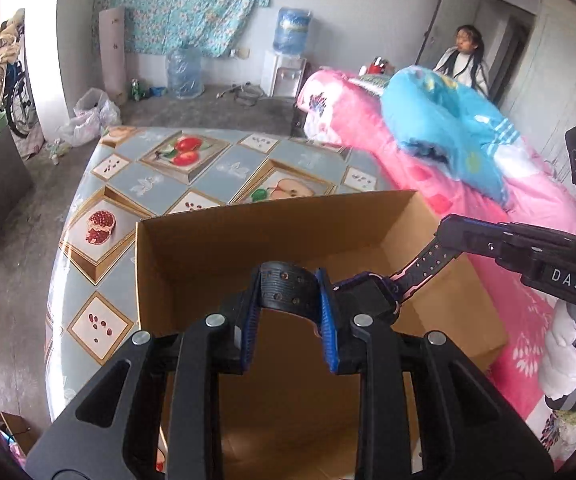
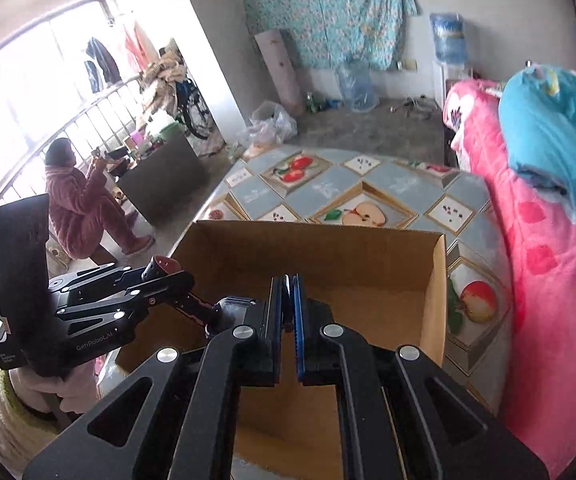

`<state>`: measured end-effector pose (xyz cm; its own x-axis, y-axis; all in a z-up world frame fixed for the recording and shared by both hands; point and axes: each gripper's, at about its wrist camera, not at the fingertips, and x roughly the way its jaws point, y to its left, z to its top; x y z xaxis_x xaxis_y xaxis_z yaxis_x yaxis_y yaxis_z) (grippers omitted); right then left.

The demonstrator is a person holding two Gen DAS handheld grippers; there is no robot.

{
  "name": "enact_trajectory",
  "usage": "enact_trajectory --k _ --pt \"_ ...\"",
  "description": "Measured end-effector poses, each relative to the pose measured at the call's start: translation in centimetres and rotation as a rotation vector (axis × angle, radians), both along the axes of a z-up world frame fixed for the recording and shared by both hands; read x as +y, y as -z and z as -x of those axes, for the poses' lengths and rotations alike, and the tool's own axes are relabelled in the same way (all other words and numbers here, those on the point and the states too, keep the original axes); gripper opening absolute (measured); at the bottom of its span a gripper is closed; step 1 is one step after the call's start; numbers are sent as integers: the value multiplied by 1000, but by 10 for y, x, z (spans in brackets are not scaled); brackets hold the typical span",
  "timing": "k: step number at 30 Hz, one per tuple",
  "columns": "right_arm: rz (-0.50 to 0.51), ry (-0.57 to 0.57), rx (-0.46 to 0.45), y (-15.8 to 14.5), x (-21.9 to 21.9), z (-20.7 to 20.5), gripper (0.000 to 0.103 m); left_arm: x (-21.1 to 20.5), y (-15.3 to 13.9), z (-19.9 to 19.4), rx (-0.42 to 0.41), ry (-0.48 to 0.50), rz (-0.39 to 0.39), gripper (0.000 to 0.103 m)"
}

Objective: Organize jewelry
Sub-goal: 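Lift the black smartwatch with the left tool into the box and release, then move the open left tool back to the multicolour bead bracelet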

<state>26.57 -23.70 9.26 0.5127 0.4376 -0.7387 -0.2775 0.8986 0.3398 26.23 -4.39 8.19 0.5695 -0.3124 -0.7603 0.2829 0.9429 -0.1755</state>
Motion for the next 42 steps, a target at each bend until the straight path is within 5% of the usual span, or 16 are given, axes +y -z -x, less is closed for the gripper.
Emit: enact_trajectory --k 3,9,14,20,22,26,30,36,39,42 --pt "14 8 126 31 2 -40 6 -7 22 -36 94 -5 -44 25" --pt "127 6 206 57 10 -69 8 -8 48 -65 183 -39 -133 33" --pt "159 18 183 55 5 -68 8 -4 48 -63 175 -52 -114 46" --pt "181 20 85 23 2 -42 9 1 19 -37 76 -46 -103 47" --pt "171 31 20 3 -3 -23 30 6 0 -17 9 -45 -92 47" --pt "183 67 -193 -45 -16 45 55 27 -36 42 -140 -48 -71 57" --pt "223 89 -345 -61 -25 126 81 55 -47 114 -242 -91 -84 64" --pt "226 137 -241 -2 -20 202 89 80 -4 191 -208 -183 -107 70" --pt "223 162 -152 46 -9 212 89 78 38 201 -114 -202 -73 70" --pt "222 195 -88 87 3 211 89 65 80 196 -60 -203 -126 70"
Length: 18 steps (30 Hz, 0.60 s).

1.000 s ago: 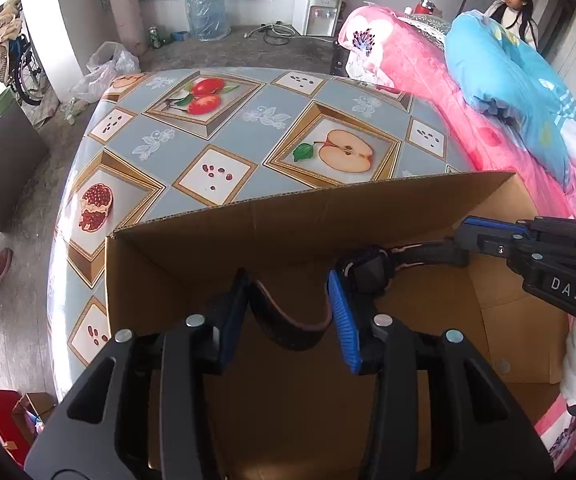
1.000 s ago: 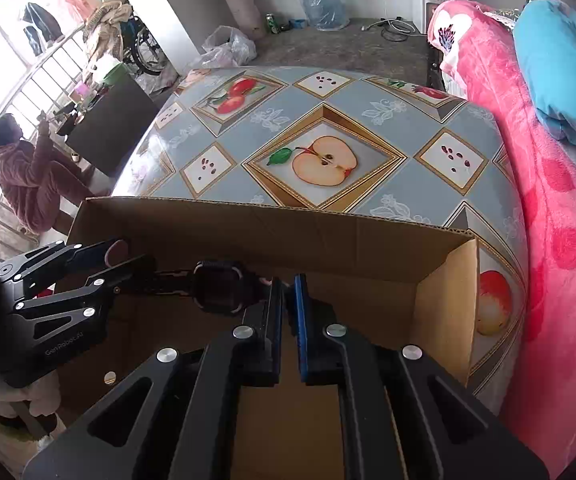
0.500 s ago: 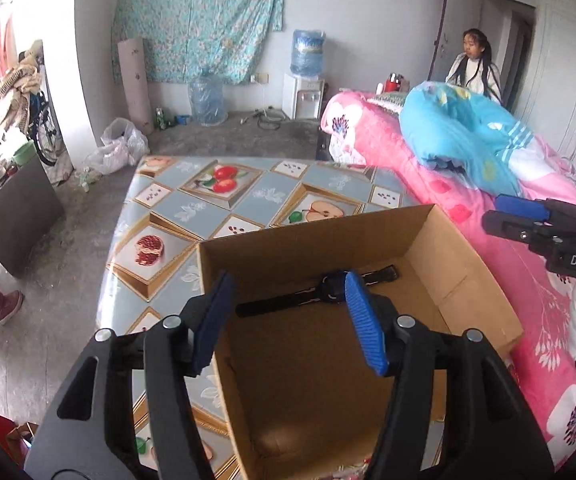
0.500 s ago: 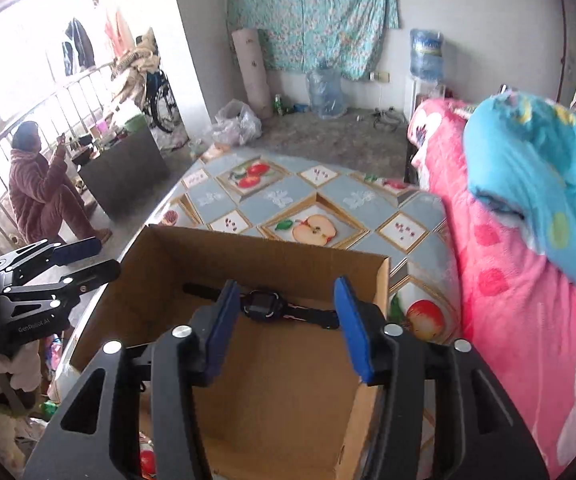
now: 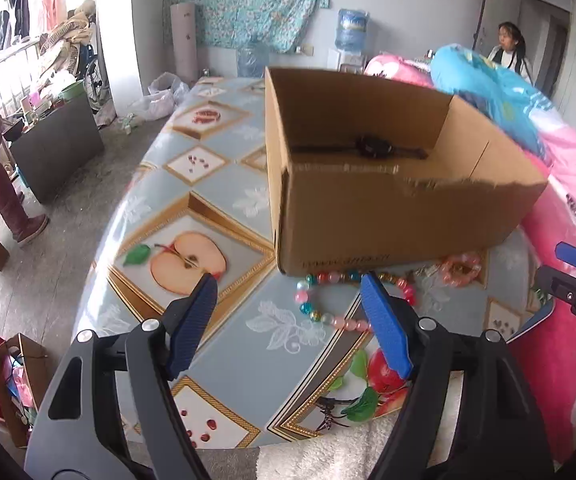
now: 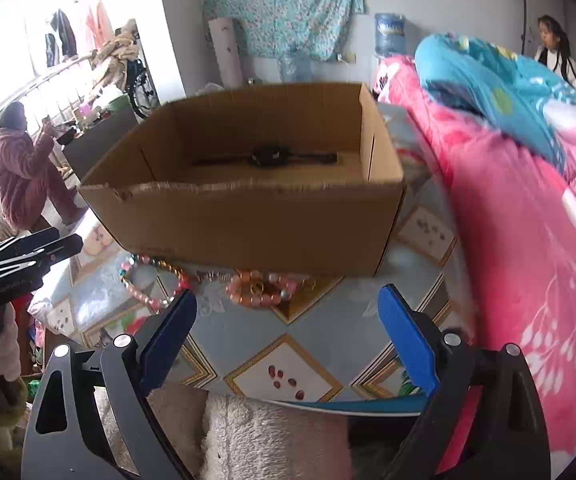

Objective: Organize jewelry
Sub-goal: 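Move the open left tool back to the multicolour bead bracelet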

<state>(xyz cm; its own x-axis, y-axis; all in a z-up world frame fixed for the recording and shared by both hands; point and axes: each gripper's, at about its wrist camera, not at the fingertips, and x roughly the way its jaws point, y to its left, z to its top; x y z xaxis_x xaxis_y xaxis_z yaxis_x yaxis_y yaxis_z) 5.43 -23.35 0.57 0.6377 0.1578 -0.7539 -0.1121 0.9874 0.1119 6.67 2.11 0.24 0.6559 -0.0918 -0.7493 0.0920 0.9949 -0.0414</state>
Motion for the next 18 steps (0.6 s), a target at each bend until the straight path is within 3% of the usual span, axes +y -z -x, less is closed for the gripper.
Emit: enact_trajectory --k 3,8,12,18 --pt "48 14 32 30 14 -4 89 -14 30 -9 31 -3 -59 70" --pt "97 1 26 58 26 1 90 -24 51 -14 44 3 -112 70" --pt "91 12 -26 66 26 11 96 -22 54 -4 43 0 -95 71" --pt "78 30 -103 72 25 31 97 -13 56 14 51 3 -68 71"
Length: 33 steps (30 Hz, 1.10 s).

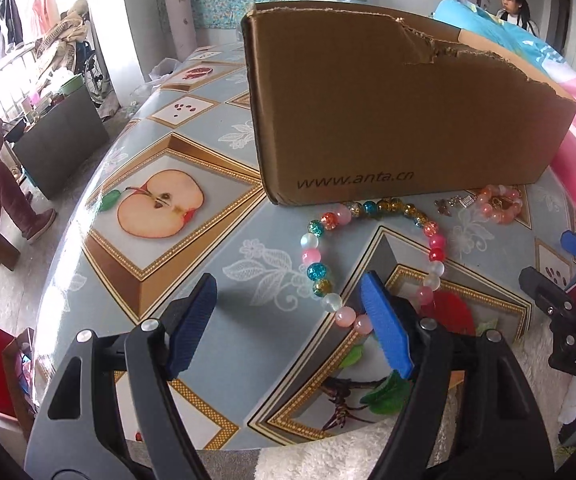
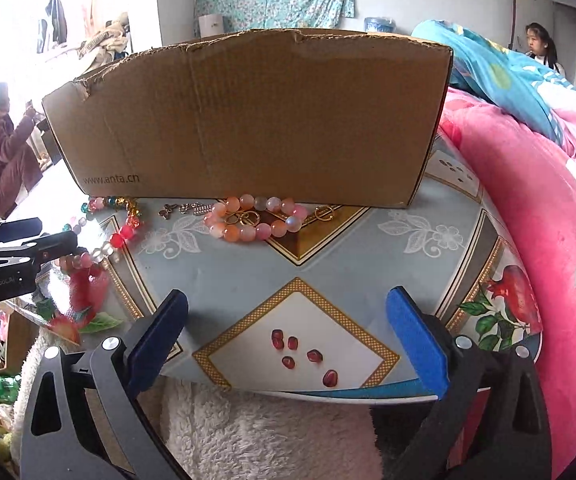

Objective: Organize jewelry
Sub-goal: 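Move the open left tool back to the multicolour bead bracelet, then close the left tool on the multicolour bead bracelet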

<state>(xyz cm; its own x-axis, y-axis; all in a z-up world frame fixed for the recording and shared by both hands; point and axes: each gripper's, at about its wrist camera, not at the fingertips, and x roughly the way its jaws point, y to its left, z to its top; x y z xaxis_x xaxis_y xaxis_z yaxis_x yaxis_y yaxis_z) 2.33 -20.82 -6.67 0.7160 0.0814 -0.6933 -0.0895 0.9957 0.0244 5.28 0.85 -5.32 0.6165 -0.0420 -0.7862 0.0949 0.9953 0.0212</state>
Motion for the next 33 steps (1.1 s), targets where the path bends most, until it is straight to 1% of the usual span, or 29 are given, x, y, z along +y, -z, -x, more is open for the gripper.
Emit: enact_trajectory --k 1,5,10,13,15,17,18,20,21,23,24,25,29,30,32,33 --pt "-1 0 -10 1 1 4 97 2 1 3 -4 0 7 71" --pt "-1 13 -22 4 4 14 97 9 4 9 -27 -10 10 79" --pt "-20 3 -11 1 -3 8 97 16 5 10 -43 -7 25 82" --pt "-38 10 15 -6 -4 1 97 16 5 9 -47 -4 33 82" --pt "-51 -4 -13 -17 -3 1 97 18 4 10 -51 6 40 82" --pt "-48 -55 -54 -30 6 2 97 21 3 10 -61 17 64 81" --pt "-55 -86 -69 -36 12 1 97 24 2 11 -68 21 82 80" --pt "-84 -151 -84 -48 22 -3 97 29 0 13 -82 35 120 72" --pt "-98 -175 -79 -52 28 -7 96 31 -1 14 -92 42 132 70" --pt "-132 -223 -60 -58 38 -16 92 31 -4 16 -107 61 149 63" --pt "-146 -242 -44 -58 43 -21 90 32 -5 16 -115 70 157 62" --pt "-160 -264 -25 -58 48 -26 86 31 -6 17 -120 79 166 60" --pt "-202 -325 59 -52 62 -42 76 31 -7 15 -114 111 193 52" --pt "-212 -333 82 -49 65 -43 71 31 -7 15 -110 115 196 50" --pt "-223 -344 129 -45 70 -48 66 31 -5 13 -99 119 199 43" --pt "-227 -348 146 -42 72 -50 59 32 -5 12 -96 122 200 41"
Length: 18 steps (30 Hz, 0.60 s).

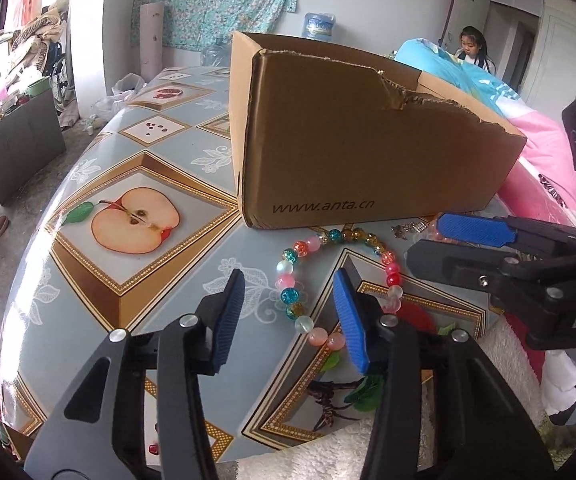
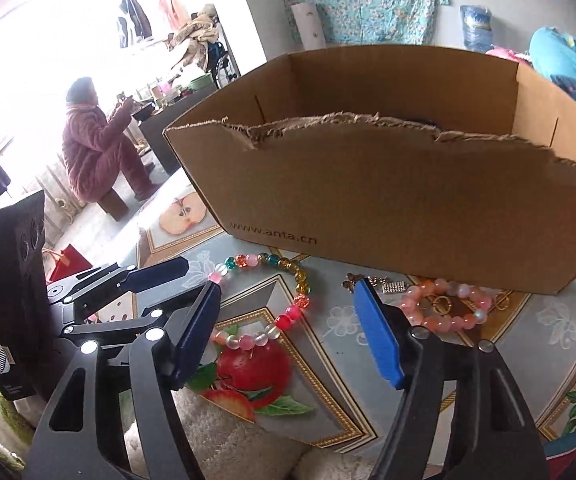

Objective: Organize jewelry
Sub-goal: 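Close the left tool on the multicolour bead bracelet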

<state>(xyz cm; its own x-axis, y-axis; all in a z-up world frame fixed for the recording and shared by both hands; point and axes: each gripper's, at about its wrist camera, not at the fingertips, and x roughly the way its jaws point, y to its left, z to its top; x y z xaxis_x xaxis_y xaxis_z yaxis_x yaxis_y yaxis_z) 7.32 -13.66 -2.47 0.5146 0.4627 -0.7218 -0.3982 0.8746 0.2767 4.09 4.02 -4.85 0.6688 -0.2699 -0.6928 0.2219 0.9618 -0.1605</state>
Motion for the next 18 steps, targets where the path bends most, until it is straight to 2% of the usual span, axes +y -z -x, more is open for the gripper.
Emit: enact_trajectory --k 5,11,14,15,16,18 --pt "14 -12 61 10 7 -5 45 -5 0 -9 11 10 -17 27" --pt "49 -8 90 16 10 -14 34 -5 5 -19 34 7 -23 26" --pt "62 -7 106 20 10 -19 21 -6 4 -23 36 4 -28 25" --pt "67 -5 102 21 11 -18 14 -7 5 -23 37 6 -24 24" --pt "70 -5 102 21 12 -19 12 -7 5 -24 40 10 -18 18" --pt "72 -8 104 22 12 -18 12 -8 5 -22 50 20 0 14"
